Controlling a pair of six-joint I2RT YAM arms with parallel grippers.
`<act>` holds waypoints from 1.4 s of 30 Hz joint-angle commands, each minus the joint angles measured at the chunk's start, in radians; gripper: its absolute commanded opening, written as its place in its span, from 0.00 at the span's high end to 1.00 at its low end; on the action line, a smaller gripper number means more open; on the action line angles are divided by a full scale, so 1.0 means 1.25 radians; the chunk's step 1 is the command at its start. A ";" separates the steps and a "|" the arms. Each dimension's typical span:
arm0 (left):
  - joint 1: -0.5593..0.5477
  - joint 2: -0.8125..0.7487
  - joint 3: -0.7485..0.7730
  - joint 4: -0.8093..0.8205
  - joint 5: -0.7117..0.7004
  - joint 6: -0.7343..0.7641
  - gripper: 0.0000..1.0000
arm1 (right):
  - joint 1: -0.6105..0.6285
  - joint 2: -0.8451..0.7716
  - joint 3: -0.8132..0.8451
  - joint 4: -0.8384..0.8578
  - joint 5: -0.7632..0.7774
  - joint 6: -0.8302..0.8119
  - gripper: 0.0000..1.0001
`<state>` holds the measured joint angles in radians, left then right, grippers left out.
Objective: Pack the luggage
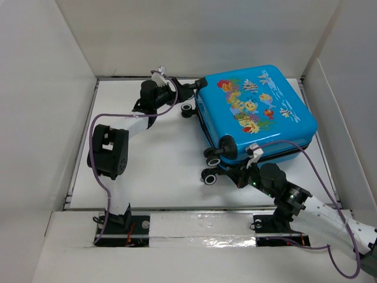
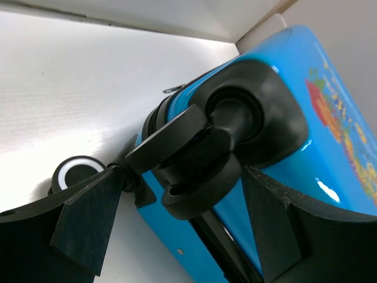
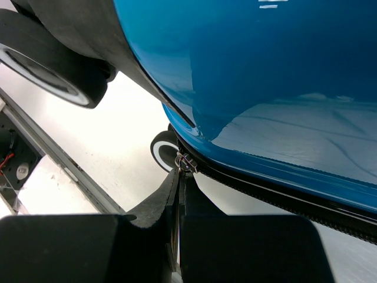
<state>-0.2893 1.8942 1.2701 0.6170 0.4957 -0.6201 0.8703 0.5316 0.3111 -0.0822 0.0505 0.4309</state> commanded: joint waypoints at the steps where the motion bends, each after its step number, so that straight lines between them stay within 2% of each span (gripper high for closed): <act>1: -0.004 -0.001 0.015 0.044 0.035 0.002 0.22 | 0.007 -0.009 0.028 0.109 -0.059 0.004 1.00; 8: -0.012 0.030 0.047 0.062 0.042 -0.027 0.21 | 0.007 0.004 0.031 0.119 -0.066 0.004 1.00; 18: -0.026 0.076 0.069 0.153 0.050 -0.110 0.22 | 0.007 0.005 0.020 0.126 -0.067 0.006 1.00; 21: -0.034 0.086 0.075 0.170 0.049 -0.125 0.28 | 0.007 0.008 0.020 0.127 -0.067 0.007 1.00; 24: -0.034 0.092 0.072 0.198 0.051 -0.148 0.47 | 0.007 0.009 0.019 0.126 -0.063 0.010 1.00; 25: -0.034 0.092 0.068 0.208 0.051 -0.153 0.62 | 0.007 0.009 0.019 0.123 -0.054 0.011 1.00; 27: -0.034 0.080 0.053 0.221 0.040 -0.157 0.80 | 0.007 0.001 0.020 0.110 -0.047 0.014 1.00; 28: -0.034 0.074 0.047 0.221 0.025 -0.153 0.97 | 0.007 -0.002 0.020 0.106 -0.044 0.014 1.00; 29: -0.034 0.067 0.039 0.223 0.017 -0.151 1.00 | 0.000 -0.007 0.020 0.099 -0.044 0.014 1.00; 32: -0.034 0.010 -0.029 0.254 -0.026 -0.134 1.00 | -0.011 -0.025 0.019 0.096 -0.022 0.012 1.00; 36: -0.026 -0.139 -0.228 0.348 -0.096 -0.138 1.00 | -0.063 -0.024 0.035 0.094 -0.034 -0.010 1.00; 40: -0.029 -0.270 -0.394 0.397 -0.146 -0.146 1.00 | -0.143 0.037 0.093 0.118 -0.108 -0.065 1.00; 42: -0.036 -0.344 -0.480 0.412 -0.166 -0.141 1.00 | -0.217 0.069 0.125 0.126 -0.141 -0.088 1.00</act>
<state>-0.2962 1.6390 0.7746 0.9569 0.2298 -0.8101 0.7189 0.5732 0.3500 -0.1585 -0.1738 0.3584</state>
